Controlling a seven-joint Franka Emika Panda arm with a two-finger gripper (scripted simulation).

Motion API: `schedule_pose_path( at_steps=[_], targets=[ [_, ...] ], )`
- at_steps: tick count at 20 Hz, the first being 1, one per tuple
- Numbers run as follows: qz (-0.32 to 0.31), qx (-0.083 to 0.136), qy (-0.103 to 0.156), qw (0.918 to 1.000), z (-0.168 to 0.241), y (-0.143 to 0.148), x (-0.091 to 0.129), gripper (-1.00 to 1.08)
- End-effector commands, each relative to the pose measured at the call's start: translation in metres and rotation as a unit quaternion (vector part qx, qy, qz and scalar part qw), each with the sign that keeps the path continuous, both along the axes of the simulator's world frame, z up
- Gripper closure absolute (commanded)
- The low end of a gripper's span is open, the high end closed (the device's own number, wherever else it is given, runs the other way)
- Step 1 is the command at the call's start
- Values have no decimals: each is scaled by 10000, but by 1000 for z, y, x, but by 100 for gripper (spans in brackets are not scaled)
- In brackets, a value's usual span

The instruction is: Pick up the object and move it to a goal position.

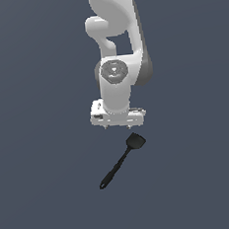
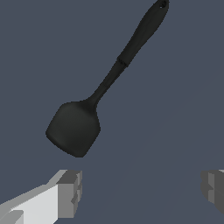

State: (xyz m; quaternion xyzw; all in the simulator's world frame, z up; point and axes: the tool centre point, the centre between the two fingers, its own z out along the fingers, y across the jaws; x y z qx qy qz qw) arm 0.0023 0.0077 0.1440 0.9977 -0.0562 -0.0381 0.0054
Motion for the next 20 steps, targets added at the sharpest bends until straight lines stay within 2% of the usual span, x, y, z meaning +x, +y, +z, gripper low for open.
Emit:
schedule_pose_path(
  at_steps=[1,8,14,20],
  targets=[
    [-218,-7,-28,9998,-5,1,9,-92],
    [-1065,-34,-140,9942,-26,5,41,-92],
    [-1838,-57,-245,9826,-47,10,68,-92],
    [-2389,-69,-322,9705,-64,14,86,-92]
  ],
)
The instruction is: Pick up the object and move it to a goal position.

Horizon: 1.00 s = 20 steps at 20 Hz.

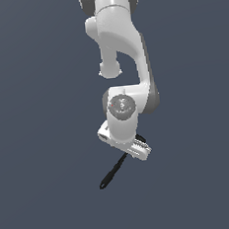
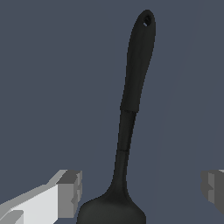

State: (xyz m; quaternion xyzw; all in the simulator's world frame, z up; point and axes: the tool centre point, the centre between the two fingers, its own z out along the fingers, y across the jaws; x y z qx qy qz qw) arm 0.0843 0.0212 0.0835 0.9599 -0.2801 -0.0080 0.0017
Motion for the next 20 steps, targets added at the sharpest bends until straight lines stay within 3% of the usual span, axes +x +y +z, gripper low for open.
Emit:
schedule_pose_path(
  at_steps=[1,14,20],
  targets=[
    [-207,-5,-33,9998,-6,2,7,-92],
    [-514,-10,-75,9986,-18,4,16,-92],
    [-527,-10,-78,9986,-42,4,15,-92]
  ],
)
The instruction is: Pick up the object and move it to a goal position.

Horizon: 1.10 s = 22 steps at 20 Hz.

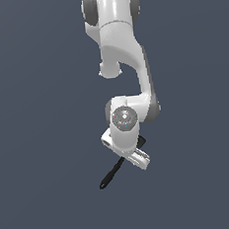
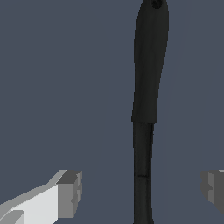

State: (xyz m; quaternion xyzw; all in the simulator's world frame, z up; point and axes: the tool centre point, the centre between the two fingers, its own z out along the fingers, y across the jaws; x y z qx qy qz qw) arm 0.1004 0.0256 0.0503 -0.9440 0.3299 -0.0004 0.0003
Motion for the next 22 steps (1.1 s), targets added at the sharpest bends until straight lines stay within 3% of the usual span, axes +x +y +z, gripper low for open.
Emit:
schedule_pose_path(
  at_steps=[1,10,11,22],
  targets=[
    [-7,-1,7,10000,-15,0,-1,-92],
    [-15,0,5,10000,-33,0,0,-92],
    [-15,0,5,10000,-33,0,0,108],
    [-18,-2,8,10000,-33,-1,0,108]
  ],
)
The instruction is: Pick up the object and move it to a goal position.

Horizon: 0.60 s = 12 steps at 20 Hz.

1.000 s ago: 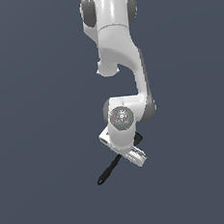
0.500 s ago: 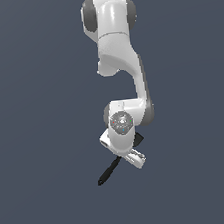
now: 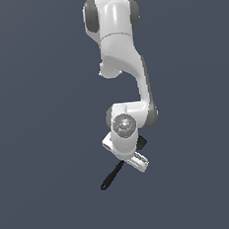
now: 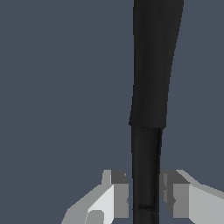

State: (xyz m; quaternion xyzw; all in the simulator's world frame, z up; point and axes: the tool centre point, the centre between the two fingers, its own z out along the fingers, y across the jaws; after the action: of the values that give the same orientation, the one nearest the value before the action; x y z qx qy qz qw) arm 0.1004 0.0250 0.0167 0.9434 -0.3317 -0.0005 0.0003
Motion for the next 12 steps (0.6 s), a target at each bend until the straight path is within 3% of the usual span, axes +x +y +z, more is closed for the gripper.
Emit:
schedule_pose_path(
  at_steps=[1,7,12],
  targets=[
    [0,0,-2,10000,1,-1,0,108],
    [0,0,-2,10000,9,-16,-5,108],
    [0,2,-3,10000,27,-47,-15,108]
  ],
)
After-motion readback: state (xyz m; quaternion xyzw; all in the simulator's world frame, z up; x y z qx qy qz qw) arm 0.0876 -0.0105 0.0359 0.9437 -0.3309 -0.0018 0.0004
